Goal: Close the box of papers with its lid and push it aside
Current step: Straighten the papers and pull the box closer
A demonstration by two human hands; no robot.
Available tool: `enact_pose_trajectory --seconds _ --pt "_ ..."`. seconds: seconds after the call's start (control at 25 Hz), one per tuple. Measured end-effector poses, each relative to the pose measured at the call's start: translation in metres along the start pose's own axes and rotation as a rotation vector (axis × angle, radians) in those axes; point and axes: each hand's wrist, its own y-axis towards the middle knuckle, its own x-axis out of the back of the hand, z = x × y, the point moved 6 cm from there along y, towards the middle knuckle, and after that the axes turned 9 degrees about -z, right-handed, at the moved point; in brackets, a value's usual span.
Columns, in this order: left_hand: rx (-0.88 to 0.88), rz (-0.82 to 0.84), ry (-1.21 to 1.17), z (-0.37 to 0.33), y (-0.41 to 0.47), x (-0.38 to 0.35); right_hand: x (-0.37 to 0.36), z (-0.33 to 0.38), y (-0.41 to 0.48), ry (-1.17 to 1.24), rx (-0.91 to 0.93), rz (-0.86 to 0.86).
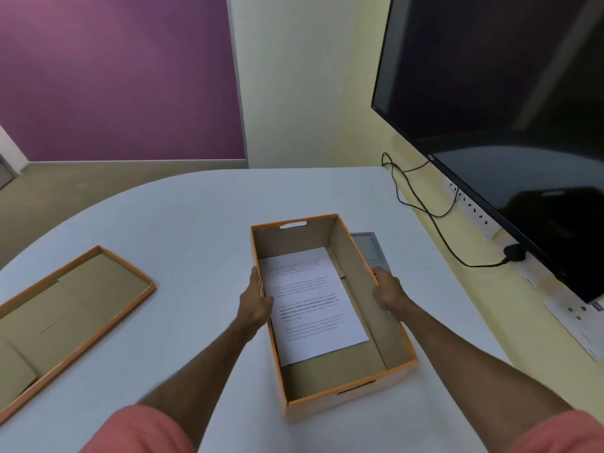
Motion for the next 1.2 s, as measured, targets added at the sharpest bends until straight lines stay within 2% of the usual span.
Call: enact_pose_trajectory --seconds 0.32,0.52,0.76,1.2 --pt "0.083 0.010 0.032 0.052 -0.031 0.098 -0.048 0.052 -0.104 0.033 -0.072 -0.096" --pt "0.085 -0.012 0.051 0.078 -0.061 0.125 -0.065 0.059 -0.158 0.044 -0.101 -0.122" --pt "0.118 -0.024 0.061 0.108 -0.094 0.124 -0.081 0.042 -0.201 0.016 -0.172 -0.133" --pt "0.129 -0.050 0.116 0.119 -0.143 0.099 -0.081 0.004 -0.237 -0.006 -0.180 -0.113"
